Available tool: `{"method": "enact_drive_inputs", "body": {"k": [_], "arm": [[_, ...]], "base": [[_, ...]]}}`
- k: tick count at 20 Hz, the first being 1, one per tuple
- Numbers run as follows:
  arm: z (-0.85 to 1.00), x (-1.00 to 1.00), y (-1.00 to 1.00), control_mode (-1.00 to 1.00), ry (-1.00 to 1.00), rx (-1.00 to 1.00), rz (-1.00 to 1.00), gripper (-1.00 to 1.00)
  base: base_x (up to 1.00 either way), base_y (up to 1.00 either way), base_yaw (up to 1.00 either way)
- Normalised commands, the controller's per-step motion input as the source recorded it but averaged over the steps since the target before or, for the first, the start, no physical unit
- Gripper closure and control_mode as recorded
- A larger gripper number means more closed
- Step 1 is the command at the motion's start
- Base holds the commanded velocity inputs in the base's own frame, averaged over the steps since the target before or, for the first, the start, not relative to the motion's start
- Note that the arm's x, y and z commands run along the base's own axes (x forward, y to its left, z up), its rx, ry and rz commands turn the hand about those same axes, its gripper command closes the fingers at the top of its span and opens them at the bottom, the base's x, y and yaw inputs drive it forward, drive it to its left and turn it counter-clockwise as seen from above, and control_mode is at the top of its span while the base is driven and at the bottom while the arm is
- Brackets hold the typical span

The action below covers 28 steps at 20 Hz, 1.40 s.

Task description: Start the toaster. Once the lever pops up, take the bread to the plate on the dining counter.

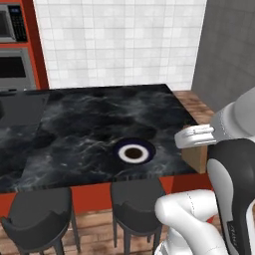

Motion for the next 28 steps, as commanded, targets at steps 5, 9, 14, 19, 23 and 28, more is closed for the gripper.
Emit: {"method": "enact_drive_inputs", "body": {"k": [5, 9, 14, 19, 23, 28], "arm": [[0.0, 0.0, 0.0, 1.0, 0.0, 0.0, 0.0, 1.0], [0.0, 0.0, 0.0, 1.0, 0.0, 0.0, 0.0, 1.0], [0.0, 0.0, 0.0, 1.0, 0.0, 0.0, 0.0, 1.0], [0.0, 0.0, 0.0, 1.0, 0.0, 0.0, 0.0, 1.0], [-0.01, 0.31, 0.0, -1.0, 0.0, 0.0, 0.03, 1.0], [-0.18, 0.76, -0.1, -1.0, 0.0, 0.03, 0.26, 1.0]], "base": [[0.36, 0.0, -0.12], [0.35, 0.0, -0.09], [0.35, 0.06, -0.11], [0.31, 0.06, -0.11], [0.22, 0.0, -0.01], [0.0, 0.0, 0.0]]}}
